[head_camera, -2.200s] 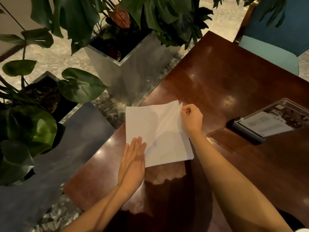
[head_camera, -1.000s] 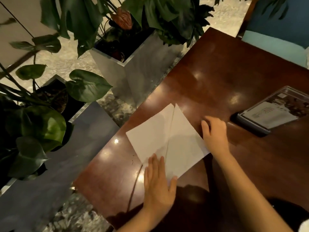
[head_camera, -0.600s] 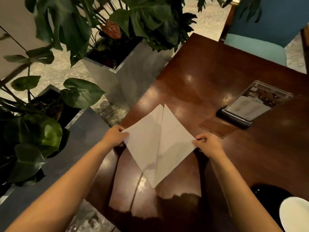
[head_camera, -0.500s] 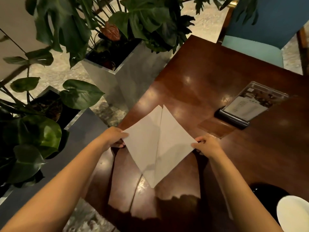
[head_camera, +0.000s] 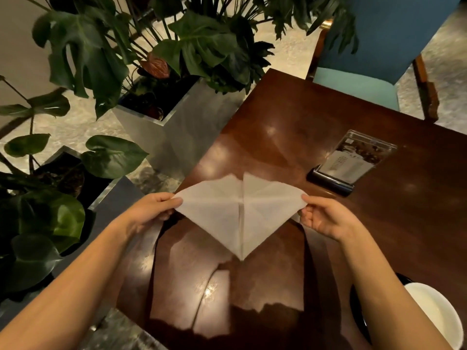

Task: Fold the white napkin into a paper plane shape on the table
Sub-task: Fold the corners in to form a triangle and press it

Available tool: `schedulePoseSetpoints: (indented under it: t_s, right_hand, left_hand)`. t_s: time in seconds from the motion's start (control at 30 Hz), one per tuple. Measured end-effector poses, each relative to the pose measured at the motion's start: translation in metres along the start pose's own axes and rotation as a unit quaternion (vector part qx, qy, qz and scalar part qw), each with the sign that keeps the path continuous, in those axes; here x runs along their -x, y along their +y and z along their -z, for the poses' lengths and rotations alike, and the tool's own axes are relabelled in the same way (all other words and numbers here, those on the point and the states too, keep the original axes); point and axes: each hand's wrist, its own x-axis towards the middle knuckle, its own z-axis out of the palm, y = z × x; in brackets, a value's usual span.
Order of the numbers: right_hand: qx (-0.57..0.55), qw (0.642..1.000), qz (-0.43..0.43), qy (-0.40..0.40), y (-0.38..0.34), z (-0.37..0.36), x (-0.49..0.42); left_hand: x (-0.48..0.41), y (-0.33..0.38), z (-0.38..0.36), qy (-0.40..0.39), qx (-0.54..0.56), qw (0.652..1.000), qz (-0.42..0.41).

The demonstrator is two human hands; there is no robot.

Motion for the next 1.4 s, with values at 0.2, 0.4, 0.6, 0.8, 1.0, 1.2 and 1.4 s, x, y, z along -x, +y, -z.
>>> schedulePoseSetpoints:
  t_s: [0.2, 0.4, 0.6, 0.8, 1.0, 1.2, 1.4]
  right_hand:
    - [0.248, 0.949, 0.182, 0.065, -0.018, -0.005, 0.019]
    - [0.434, 0.853, 0.279, 0.079, -0.027, -0.019, 0.049]
    - [0.419, 0.848, 0.32, 0.047, -0.034, -0.013, 0.077]
    - [0.182, 0.972, 0.141, -0.055, -0.018, 0.002, 0.064]
    - [0.143, 0.985, -0.018, 0.094, 0.02, 0.001, 0.004]
    - [0.164, 0.951, 0.078, 0.249, 0.038, -0.003, -0.049]
    - [0.402, 0.824, 0.251, 0.312, 0.056, -0.008, -0.037]
  left_hand:
    - [0.004, 0.015, -0.004, 0.064, -0.038, 0.99, -0.117]
    - [0.025, 0.044, -0.022, 0.112, -0.316, 0.894, -0.298]
    - [0.062, 0.071, -0.024, 0.103, -0.325, 0.879, -0.334]
    - [0.075, 0.065, -0.024, -0.005, -0.009, 0.989, -0.15]
    - [0.023, 0.017, -0.042, 0.044, 0.064, 0.996, 0.05]
    - [-0.026, -0.013, -0.064, 0.177, 0.048, 0.981, 0.056]
    - [-0.023, -0.024, -0.071, 0.309, -0.227, 0.922, -0.057]
